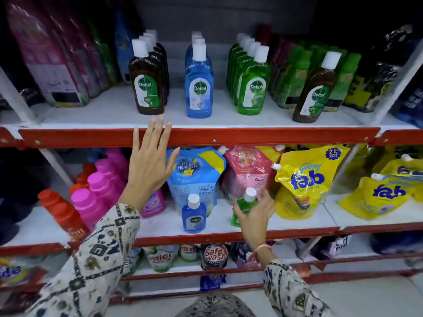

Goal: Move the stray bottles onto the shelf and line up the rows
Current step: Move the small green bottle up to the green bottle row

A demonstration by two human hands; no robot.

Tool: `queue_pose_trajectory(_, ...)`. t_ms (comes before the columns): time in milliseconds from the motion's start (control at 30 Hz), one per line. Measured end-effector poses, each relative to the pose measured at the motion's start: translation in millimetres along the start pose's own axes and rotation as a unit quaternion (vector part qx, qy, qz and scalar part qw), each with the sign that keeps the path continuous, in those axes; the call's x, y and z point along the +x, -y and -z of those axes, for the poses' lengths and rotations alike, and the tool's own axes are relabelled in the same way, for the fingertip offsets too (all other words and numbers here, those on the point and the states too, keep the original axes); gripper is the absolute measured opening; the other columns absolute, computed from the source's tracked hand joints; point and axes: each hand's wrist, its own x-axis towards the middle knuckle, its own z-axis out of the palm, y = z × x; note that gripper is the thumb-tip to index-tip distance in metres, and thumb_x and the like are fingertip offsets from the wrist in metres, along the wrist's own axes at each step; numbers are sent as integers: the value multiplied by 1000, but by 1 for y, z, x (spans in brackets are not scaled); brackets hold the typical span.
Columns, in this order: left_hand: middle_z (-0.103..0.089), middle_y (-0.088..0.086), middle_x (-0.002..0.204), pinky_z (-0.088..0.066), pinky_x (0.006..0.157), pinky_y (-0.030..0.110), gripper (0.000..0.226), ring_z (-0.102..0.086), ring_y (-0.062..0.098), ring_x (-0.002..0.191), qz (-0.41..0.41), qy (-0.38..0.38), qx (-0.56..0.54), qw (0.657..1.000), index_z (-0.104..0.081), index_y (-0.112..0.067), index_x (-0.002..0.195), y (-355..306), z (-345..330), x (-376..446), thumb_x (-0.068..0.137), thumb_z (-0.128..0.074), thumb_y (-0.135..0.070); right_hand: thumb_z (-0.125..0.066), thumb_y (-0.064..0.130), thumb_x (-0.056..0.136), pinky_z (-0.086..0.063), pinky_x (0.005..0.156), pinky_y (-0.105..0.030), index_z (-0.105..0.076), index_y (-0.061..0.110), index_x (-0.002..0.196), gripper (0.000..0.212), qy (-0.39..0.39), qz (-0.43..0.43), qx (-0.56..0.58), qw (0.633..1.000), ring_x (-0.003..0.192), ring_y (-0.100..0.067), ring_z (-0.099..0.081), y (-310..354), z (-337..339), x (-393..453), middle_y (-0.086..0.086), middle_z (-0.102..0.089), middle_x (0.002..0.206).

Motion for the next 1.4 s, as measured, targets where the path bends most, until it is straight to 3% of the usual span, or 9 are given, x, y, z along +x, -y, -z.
queue_pose_trajectory(167, -41, 19, 150, -15, 120, 59, 58, -31, 35, 144, 9, -24, -9, 1000, -32, -7, 148, 2, -11, 0, 101, -36, -40, -87, 17, 65, -31, 103, -50, -33, -7, 137, 93, 21, -148, 43, 988, 120, -46, -40, -10, -22, -13, -28, -43, 127)
queue_pose_trajectory(333, -44, 20, 147, -15, 119, 60, 58, -33, 35, 142, 4, -44, -8, 999, -32, -8, 148, 4, -16, 0, 100, -39, -38, -88, 14, 64, -38, 100, -52, -40, -8, 129, 84, -4, -160, 54, 986, 116, -46, -46, -17, -28, -12, -26, -48, 122)
queue_pose_trajectory(533, -45, 19, 146, -15, 119, 60, 58, -34, 35, 141, 5, -46, -10, 999, -33, -8, 148, 3, -18, 0, 99, -41, -38, -89, 14, 63, -44, 90, -52, -41, 0, 123, 78, -33, -77, 123, 989, 107, -35, -46, 1, 2, -11, -15, -46, 114)
queue_pose_trajectory(700, -48, 20, 143, -18, 118, 61, 57, -37, 36, 139, 11, -43, -19, 999, -37, -7, 145, 1, -16, -4, 98, -40, -38, -89, 19, 64, -47, 83, -13, -42, 15, 125, 78, -31, 8, 218, 976, 103, -6, -53, 39, 46, 14, -7, -48, 119)
queue_pose_trajectory(867, -51, 20, 141, -21, 117, 61, 58, -41, 37, 137, 16, -36, -31, 999, -41, -6, 144, -2, -14, -7, 97, -37, -40, -90, 27, 61, -54, 88, -37, -46, 21, 125, 78, -71, 91, 255, 960, 108, -11, -56, 87, 87, 52, -3, -54, 118)
queue_pose_trajectory(1000, -52, 19, 141, -24, 115, 62, 60, -43, 36, 136, 17, -36, -33, 999, -43, -6, 143, -2, -12, -5, 96, -35, -42, -83, 52, 63, -46, 85, -9, -42, 39, 126, 77, -104, 149, 258, 949, 107, 5, -54, 128, 109, 90, 16, -53, 117)
queue_pose_trajectory(1100, -54, 18, 139, -25, 114, 60, 60, -45, 35, 134, 12, -44, -32, 998, -44, -6, 142, -2, -12, -4, 95, -36, -42, -81, 51, 66, -39, 85, -3, -42, 35, 132, 79, -116, 158, 251, 948, 106, 15, -49, 150, 113, 123, 11, -53, 120)
queue_pose_trajectory(1267, -56, 16, 138, -24, 114, 58, 60, -48, 34, 133, 5, -52, -28, 998, -46, -6, 141, 1, -12, -1, 94, -37, -42, -85, 45, 67, -45, 95, -31, -42, 28, 137, 85, -95, 142, 201, 964, 112, -14, -53, 167, 105, 175, 0, -52, 126)
queue_pose_trajectory(1400, -55, 16, 139, -22, 115, 56, 60, -46, 32, 134, 3, -55, -28, 998, -45, -7, 142, 2, -13, -1, 94, -37, -42, -85, 41, 67, -37, 91, -30, -41, 25, 139, 86, -74, 124, 159, 977, 109, -14, -45, 165, 87, 200, -5, -50, 126)
